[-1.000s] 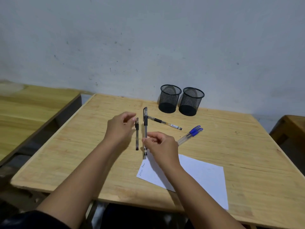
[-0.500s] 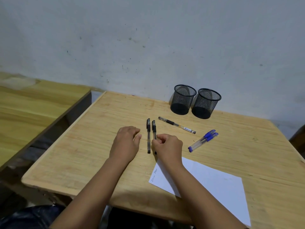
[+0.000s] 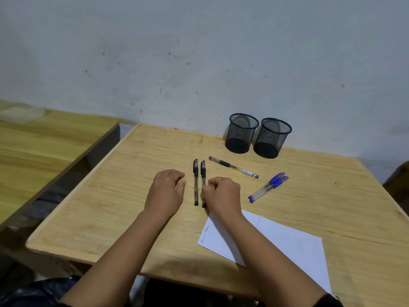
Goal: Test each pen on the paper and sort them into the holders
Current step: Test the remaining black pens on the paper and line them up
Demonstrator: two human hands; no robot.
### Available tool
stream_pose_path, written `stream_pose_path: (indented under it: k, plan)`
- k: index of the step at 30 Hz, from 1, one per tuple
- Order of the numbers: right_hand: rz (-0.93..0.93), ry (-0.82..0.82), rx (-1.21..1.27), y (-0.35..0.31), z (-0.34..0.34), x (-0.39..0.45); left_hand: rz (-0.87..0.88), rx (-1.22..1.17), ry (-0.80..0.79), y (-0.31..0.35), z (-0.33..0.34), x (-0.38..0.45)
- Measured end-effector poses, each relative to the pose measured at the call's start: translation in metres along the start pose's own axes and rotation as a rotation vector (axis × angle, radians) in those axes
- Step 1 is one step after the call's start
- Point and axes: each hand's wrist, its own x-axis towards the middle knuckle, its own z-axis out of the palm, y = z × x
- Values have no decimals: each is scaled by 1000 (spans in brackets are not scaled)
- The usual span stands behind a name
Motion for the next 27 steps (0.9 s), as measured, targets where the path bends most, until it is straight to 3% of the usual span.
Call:
stream_pose_path:
  k: [6, 13, 19, 27]
  plan:
    - [-106, -30, -129, 13, -29, 22, -1, 12, -58, 24, -5, 20]
    - [-132, -21, -325, 40, -69, 54, 133, 107, -151, 71, 19, 62]
    - [-111, -33, -383, 53, -82, 78, 143, 241, -281, 79, 39, 87]
    - [-133, -56, -395, 69, -73, 95, 194, 226, -276, 77, 52, 97]
